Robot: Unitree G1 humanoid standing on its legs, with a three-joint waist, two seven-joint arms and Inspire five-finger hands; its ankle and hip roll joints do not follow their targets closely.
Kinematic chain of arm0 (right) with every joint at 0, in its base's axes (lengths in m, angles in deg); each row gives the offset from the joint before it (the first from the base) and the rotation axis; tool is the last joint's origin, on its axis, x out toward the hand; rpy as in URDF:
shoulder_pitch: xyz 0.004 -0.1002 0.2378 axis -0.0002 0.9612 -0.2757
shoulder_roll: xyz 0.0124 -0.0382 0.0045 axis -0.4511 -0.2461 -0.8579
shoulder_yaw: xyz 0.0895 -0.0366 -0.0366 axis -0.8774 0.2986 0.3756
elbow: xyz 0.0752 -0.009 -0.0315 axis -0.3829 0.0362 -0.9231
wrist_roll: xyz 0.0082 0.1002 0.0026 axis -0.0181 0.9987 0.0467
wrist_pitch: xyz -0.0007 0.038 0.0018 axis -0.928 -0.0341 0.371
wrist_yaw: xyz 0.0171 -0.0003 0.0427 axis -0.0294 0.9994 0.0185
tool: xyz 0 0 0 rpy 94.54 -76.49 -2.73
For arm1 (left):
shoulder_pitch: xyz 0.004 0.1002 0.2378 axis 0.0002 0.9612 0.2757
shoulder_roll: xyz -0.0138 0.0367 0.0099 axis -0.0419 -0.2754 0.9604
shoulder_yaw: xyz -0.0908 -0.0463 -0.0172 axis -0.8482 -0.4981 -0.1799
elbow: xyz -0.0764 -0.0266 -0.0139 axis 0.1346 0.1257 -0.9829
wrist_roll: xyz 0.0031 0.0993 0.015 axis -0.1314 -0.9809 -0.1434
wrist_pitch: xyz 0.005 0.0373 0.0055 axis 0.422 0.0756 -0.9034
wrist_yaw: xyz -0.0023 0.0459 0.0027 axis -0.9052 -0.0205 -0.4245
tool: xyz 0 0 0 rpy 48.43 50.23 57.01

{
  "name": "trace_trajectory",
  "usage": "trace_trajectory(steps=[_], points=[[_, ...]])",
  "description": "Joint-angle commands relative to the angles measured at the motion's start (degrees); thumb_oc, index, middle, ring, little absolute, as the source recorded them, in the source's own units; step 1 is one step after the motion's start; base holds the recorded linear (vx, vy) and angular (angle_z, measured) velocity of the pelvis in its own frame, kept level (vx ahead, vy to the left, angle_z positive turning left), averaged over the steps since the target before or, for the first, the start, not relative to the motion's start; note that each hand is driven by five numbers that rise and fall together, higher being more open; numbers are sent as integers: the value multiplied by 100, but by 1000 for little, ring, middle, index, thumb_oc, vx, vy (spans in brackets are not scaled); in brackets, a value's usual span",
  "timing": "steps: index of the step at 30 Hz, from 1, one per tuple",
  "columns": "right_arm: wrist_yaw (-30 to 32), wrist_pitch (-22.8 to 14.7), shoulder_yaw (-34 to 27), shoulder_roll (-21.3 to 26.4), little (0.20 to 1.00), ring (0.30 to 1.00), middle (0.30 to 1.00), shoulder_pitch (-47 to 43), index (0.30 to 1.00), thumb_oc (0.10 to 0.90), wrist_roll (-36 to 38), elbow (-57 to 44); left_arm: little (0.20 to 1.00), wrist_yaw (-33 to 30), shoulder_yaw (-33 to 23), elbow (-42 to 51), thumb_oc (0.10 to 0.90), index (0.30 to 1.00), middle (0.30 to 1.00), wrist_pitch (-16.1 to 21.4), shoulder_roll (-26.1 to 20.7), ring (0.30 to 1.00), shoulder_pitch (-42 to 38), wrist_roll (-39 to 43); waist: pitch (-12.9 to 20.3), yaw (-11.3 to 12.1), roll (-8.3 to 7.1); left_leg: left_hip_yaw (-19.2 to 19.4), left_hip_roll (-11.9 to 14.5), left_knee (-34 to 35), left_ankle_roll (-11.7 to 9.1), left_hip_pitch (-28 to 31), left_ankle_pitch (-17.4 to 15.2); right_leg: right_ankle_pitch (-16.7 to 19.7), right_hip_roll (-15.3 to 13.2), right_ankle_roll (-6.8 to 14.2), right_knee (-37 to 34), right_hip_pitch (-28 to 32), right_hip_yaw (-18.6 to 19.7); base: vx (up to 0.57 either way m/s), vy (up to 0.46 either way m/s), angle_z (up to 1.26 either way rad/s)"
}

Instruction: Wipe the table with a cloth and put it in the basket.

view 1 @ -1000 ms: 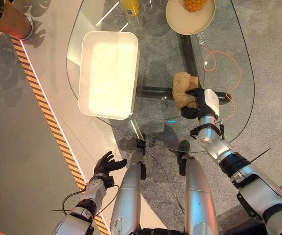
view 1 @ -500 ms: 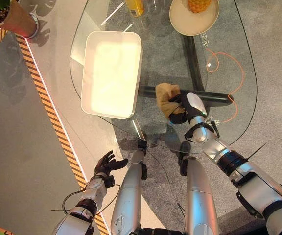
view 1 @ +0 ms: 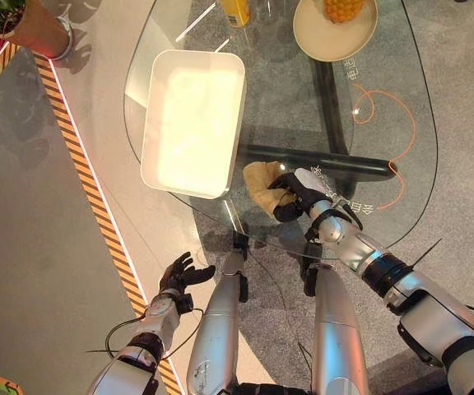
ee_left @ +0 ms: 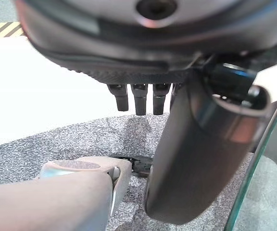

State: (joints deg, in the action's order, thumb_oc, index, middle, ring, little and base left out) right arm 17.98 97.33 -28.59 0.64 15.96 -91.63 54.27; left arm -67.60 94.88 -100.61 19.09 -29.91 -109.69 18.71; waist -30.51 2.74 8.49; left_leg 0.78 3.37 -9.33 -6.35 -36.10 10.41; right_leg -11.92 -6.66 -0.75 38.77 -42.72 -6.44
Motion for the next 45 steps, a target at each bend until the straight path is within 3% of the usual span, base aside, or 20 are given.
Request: trace_trajectory(steps=[1, 9, 18, 22, 31, 45], points=[[-235, -250, 382, -416, 200, 300, 300, -259, 300, 100, -105, -406, 900, -112, 103, -178, 800, 900, 900, -11, -194, 900, -121, -72, 71, -33, -102, 355, -519, -829, 296, -42, -787, 819, -8, 214, -1356, 145, -200, 0, 0, 0], [-134, -218, 344, -348, 200, 300, 300, -287, 300, 100, -158, -252, 900, -101, 129, -229, 800, 900, 900, -7, -216, 900, -157, -26, 71, -29, -110, 338, -525, -847, 308, -62, -784, 833, -7, 216, -1343, 128, -202, 0, 0, 0], [1324, -413, -128, -41, 200, 300, 300, -504, 300, 100, 238, 381, 900, -51, 134, -352, 800, 900, 900, 4, -274, 900, -215, -8, 71, -1, -137, 343, -474, -901, 337, -61, -821, 862, -25, 249, -1304, 154, -239, 4, -14, 3], [2078, -595, -640, 243, 200, 300, 300, -629, 300, 100, 552, 716, 900, -93, 119, -338, 800, 900, 900, -41, -365, 900, -192, 20, 71, 5, -187, 327, -428, -963, 374, -118, -870, 897, 5, 284, -1240, 102, -241, 10, -29, 3], [2898, -940, -1337, 720, 200, 300, 300, -566, 300, 100, 663, 1097, 900, -101, 82, -189, 800, 900, 900, -125, -529, 900, -144, 166, 71, -53, -204, 288, -416, -1093, 463, -265, -970, 917, 43, 309, -1147, -59, -190, 1, 2, 1], [3584, -1212, -1830, 933, 200, 300, 300, -483, 300, 100, 730, 1657, 900, 3, 14, -243, 800, 900, 900, -41, -654, 900, -116, 155, 71, -44, -256, 205, -435, -1193, 526, -394, -1054, 896, 95, 307, -1145, -104, -191, -1, -1, 0]])
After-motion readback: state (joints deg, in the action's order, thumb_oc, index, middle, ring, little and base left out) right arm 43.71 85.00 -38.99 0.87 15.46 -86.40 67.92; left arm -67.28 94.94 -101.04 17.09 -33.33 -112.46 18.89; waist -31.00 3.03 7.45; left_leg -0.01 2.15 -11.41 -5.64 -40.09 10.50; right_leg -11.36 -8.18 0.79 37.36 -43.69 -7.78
